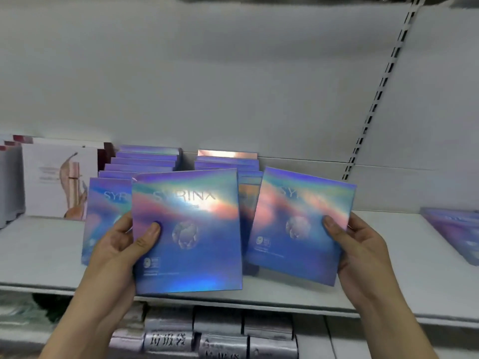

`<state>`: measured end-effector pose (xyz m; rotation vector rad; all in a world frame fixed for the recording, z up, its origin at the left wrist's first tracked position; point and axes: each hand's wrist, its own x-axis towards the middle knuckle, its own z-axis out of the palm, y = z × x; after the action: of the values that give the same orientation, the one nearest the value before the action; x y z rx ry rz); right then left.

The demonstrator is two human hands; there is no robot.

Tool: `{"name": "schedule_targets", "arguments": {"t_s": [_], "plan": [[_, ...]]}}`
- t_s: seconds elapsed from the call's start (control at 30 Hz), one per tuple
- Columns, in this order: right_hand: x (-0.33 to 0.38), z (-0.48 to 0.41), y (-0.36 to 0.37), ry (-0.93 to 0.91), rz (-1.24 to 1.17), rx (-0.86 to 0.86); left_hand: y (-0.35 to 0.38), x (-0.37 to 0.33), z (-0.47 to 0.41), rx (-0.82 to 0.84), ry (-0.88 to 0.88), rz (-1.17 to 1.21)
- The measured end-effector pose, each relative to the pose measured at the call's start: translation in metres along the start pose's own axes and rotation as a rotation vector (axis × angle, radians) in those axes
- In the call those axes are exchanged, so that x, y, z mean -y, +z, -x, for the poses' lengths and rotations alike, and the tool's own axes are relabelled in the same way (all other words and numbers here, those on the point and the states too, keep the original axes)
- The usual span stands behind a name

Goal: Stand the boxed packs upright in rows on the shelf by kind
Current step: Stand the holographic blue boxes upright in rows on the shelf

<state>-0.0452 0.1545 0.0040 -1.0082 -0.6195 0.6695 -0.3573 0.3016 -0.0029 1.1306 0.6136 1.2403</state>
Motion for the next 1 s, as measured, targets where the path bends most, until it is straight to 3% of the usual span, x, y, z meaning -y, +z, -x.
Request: {"name": "schedule_targets", "arguments": {"t_s": [0.4, 0.57, 0.73, 1.0], "plan": [[-0.055, 0.029, 0.100, 0.005, 0.152, -0.050, -0.057, -0.012, 0.016, 0.054, -0.106, 0.048], [-0.068, 0.026, 0.112, -0.130, 0.304, -0.174, -0.057, -0.013, 0.022, 0.098, -0.123, 0.048], [-0.072, 0.029, 0.106, -0.310, 0.654, -0.298, -0.051, -0.009, 0.030, 0.076, -0.140, 0.066], [-0.068, 0.019, 0.097, -0.168, 0.739, -0.247, -0.035, -0.006, 0.033, 0.122, -0.103, 0.073]]}}
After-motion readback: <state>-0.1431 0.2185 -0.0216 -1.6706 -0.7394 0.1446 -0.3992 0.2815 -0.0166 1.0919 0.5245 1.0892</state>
